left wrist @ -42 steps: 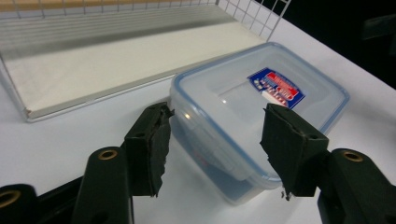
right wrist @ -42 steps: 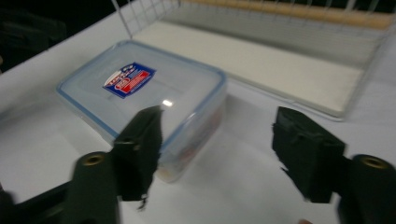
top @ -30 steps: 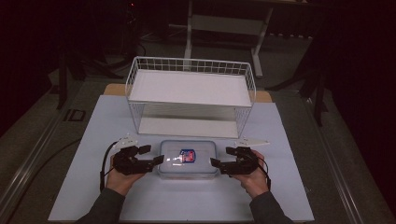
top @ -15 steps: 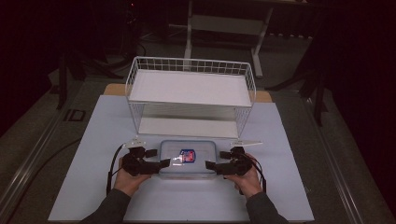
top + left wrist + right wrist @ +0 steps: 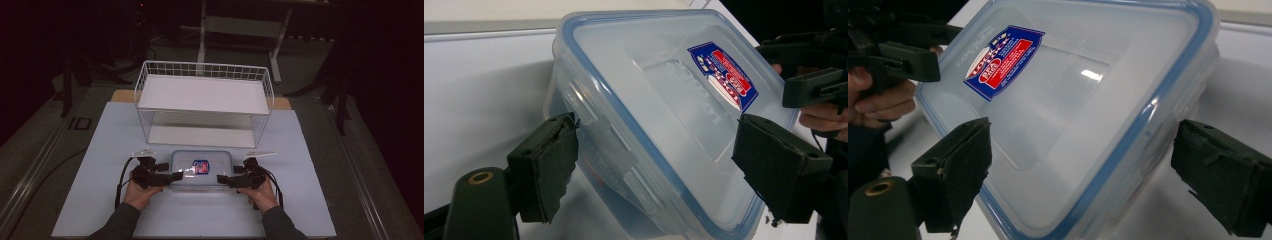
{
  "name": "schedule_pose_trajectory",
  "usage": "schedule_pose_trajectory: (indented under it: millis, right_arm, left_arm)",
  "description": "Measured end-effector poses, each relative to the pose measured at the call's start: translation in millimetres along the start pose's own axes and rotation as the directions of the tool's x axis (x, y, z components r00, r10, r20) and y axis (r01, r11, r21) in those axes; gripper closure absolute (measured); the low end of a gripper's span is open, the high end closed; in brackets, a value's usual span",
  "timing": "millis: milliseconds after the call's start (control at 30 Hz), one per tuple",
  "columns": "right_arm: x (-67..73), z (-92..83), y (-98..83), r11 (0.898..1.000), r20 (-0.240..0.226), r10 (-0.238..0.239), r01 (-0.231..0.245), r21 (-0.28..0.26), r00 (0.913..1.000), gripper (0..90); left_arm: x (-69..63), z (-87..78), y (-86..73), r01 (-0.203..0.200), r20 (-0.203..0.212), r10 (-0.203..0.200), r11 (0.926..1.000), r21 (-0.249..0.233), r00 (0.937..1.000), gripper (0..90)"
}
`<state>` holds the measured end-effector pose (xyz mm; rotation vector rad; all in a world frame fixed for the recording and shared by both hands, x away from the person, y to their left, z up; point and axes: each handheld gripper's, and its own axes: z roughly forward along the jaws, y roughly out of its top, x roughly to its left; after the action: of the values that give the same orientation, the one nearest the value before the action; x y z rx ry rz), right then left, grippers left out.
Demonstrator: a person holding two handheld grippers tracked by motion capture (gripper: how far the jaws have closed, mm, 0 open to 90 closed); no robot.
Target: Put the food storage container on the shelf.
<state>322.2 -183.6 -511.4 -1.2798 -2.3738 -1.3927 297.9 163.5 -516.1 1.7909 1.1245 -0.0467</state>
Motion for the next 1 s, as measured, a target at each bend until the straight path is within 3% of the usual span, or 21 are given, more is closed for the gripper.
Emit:
schedule_pose_trajectory:
  millis: [100, 300, 433, 533, 767, 933, 1000]
  right_arm:
    - [-3.6, 2.5, -1.4, 1.0, -0.041, 0.029, -0.029, 0.007, 0.9987, 9.2]
    - [-4.8, 2.1, -2.3, 0.999, -0.051, 0.041, -0.041, 0.005, 0.9978, 11.0]
    - [-6.6, 0.3, -3.6, 0.998, -0.063, 0.06, -0.06, -0.001, 0.9962, 13.8]
    - [-6.5, -0.4, -4.2, 0.998, -0.062, 0.062, -0.062, -0.008, 0.9962, 14.6]
    - [-1.5, -7.4, -6.3, 1.0, -0.053, 0.029, -0.029, -0.002, 0.9982, 20.3]
    - [0.8, -16.0, -10.7, 1.0, -0.067, 0.022, -0.021, 0.009, 0.9975, 28.4]
    - [-0.7, -20.3, -11.9, 0.999, -0.078, 0.041, -0.041, -0.003, 0.9961, 34.7]
  left_arm:
    - [1.6, 0.2, -0.1, 0.018, 0.012, -0.018, 0.9998, 0.003, 0.9998, 18.7]
    - [5.9, 1.1, -0.7, 0.056, 0.038, -0.057, 0.9983, 0.014, 0.9977, 18.1]
    - [9.3, 4.3, -2.2, 0.099, 0.089, -0.102, 0.9944, 0.036, 0.9908, 18.4]
    - [7.7, 4.1, -2.2, 0.096, 0.083, -0.099, 0.9948, 0.035, 0.9916, 18.1]
    - [5.9, -4.3, -2.1, 0.082, 0.085, -0.084, 0.9962, 0.029, 0.9929, 26.9]
    - [2.6, -12.3, -4.1, 0.068, 0.09, -0.069, 0.9976, 0.016, 0.9935, 34.1]
    - [0.1, -16.2, -5.5, 0.056, 0.092, -0.057, 0.9984, 0.012, 0.9942, 37.3]
